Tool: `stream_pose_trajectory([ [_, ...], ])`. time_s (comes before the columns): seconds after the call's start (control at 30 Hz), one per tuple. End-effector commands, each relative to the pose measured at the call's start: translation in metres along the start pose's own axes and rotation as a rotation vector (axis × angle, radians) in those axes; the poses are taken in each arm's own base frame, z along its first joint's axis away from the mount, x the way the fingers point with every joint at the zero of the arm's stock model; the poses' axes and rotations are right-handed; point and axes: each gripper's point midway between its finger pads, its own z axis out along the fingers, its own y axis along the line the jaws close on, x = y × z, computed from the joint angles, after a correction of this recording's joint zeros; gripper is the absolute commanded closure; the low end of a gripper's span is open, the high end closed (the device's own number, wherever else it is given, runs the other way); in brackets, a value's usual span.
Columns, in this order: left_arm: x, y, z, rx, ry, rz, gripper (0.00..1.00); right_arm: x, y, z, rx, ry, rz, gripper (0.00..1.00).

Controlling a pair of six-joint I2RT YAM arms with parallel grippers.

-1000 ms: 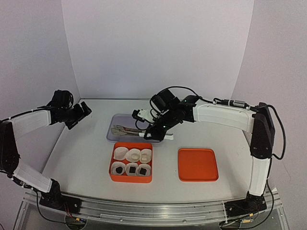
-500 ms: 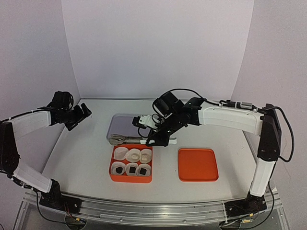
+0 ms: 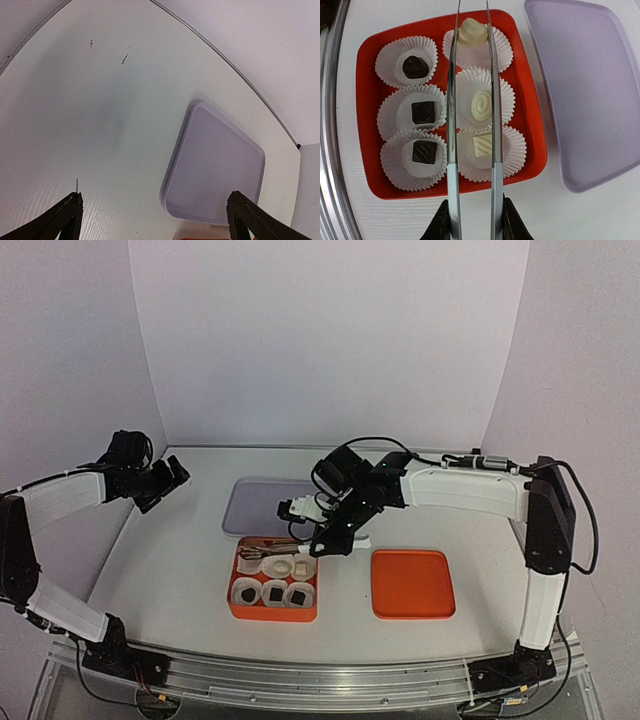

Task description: Pack the chocolate

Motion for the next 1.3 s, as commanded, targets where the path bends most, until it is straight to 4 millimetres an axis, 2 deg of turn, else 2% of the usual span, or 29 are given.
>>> stream_pose_trajectory([
  [0.0,-0.005,-0.005,-0.006,0.014,-0.023,0.003,0.00,-0.013,-0.006,-0.003,0.019,-0.022,-0.024,0.97],
  [0.5,-0.006,-0.006,-0.004,0.017,-0.023,0.004,0.00,-0.015,-0.011,0.007,0.038,0.000,-0.030,0.97],
  [1.27,-0.006,-0.005,-0.003,0.010,-0.023,0.006,0.00,-0.015,-0.010,0.018,0.028,0.023,-0.040,0.94],
])
